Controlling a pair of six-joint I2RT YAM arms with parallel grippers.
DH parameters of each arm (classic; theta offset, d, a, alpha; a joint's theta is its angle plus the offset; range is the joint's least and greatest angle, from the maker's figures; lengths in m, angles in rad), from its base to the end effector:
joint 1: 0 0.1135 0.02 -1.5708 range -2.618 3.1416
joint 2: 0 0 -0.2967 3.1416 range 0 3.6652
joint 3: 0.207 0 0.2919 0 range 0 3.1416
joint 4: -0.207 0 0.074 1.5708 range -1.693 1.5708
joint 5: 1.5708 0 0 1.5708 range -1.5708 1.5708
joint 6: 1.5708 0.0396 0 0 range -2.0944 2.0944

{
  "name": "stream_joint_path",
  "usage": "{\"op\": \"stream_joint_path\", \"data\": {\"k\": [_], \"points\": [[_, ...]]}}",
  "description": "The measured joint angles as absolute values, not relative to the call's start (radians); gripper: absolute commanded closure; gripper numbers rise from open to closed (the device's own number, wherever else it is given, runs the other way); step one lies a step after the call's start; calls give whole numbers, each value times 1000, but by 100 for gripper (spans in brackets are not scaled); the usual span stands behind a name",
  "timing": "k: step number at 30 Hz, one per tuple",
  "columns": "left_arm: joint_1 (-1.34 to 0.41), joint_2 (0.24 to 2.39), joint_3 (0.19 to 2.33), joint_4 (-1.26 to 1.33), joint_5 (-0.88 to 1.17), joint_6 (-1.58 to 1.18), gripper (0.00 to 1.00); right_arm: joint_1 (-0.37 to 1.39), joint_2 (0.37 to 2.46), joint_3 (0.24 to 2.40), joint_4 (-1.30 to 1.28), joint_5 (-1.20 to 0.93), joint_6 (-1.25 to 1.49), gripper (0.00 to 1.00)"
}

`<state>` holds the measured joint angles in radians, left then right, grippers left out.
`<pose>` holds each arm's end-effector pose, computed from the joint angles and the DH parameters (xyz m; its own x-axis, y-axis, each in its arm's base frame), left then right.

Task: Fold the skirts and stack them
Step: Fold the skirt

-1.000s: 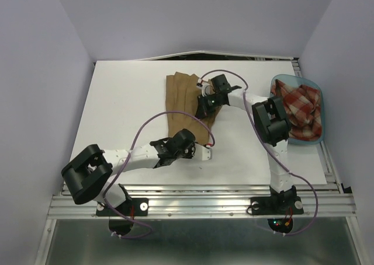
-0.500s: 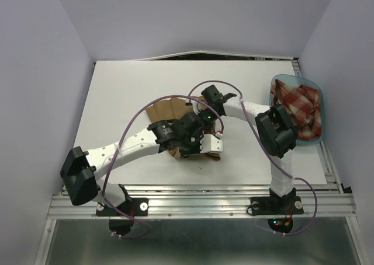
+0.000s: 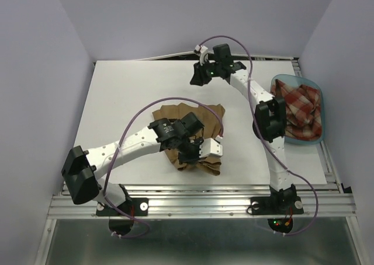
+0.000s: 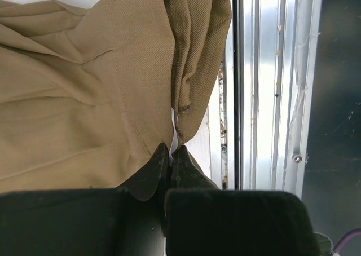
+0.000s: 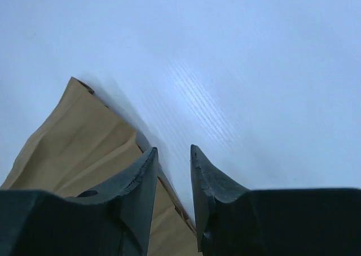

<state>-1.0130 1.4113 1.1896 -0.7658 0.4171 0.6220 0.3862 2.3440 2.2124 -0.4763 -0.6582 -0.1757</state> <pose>0.1587 -0.2846 0.3102 0.1617 0.7472 -0.6446 0.9838 -0.1732 0.0461 0.5511 0.2502 0.2877 -0.3875 -0.3069 -0.8693 -0.8438 0.4977 0.2005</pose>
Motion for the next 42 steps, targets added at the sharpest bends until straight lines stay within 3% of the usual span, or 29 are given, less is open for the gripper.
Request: {"op": "stream_joint_path", "data": {"k": [2,8,20,36,42], "points": [[-1013,1423,1212,-772,425,614,100,394,2397,2202,-467,-672,-172,76],[-955,1481,1338,-819,482,608,100,418,2460,1982,-457,-767,-172,80],[-679,1750,1733,-908,486,735,100,433,2383,1778,-456,-1015,-249,81],[-583,1850,1621,-741,394,806,100,433,2381,1757,-545,-1089,-311,80],[-572,1876,1534,-614,358,806,100,433,2381,1763,-565,-1089,-313,72]]}}
